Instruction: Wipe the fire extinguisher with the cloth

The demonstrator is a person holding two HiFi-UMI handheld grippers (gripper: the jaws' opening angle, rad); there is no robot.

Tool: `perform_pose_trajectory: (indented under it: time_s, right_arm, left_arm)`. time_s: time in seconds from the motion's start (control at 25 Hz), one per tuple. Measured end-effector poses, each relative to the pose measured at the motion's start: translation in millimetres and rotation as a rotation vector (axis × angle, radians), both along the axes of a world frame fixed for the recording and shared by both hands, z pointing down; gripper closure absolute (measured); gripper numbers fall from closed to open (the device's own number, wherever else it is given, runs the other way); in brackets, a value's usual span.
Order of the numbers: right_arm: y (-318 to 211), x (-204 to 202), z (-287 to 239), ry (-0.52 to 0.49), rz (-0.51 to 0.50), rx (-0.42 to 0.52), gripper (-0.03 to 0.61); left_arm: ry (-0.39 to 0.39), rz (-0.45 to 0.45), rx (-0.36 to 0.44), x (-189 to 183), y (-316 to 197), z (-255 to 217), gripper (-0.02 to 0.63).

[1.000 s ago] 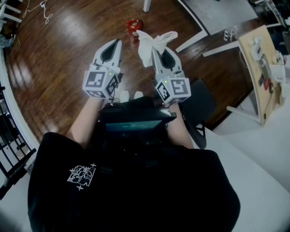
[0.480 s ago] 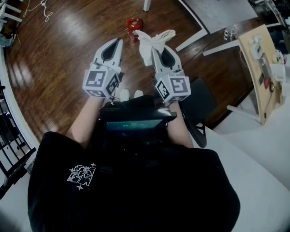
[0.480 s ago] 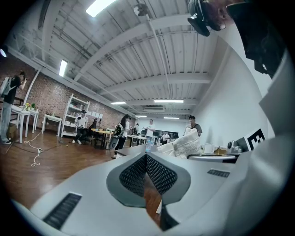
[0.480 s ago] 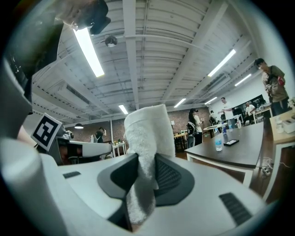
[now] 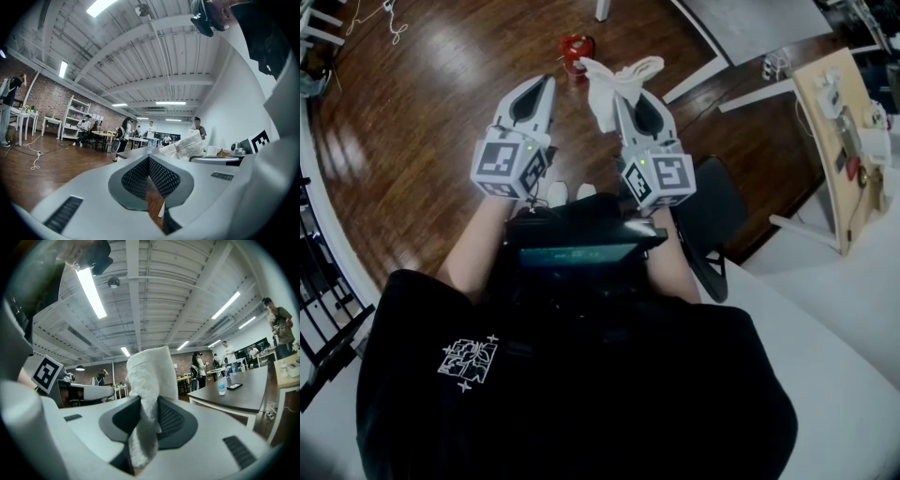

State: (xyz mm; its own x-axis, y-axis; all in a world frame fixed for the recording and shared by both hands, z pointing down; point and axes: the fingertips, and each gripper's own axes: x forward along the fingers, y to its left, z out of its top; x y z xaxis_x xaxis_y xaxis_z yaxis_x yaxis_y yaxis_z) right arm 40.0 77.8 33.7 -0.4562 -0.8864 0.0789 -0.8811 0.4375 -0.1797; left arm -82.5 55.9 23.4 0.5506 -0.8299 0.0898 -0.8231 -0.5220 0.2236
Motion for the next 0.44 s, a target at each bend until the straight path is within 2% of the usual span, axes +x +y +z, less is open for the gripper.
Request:
perform_pose_trajectory:
  time_s: [0.44]
  right_arm:
    - [-3.3,1.0,-1.5,0.006,0.003,0.000,0.466]
  left_arm:
    - [-0.001,-0.002,-0.005,0.2,-1.8,1.5,0.614]
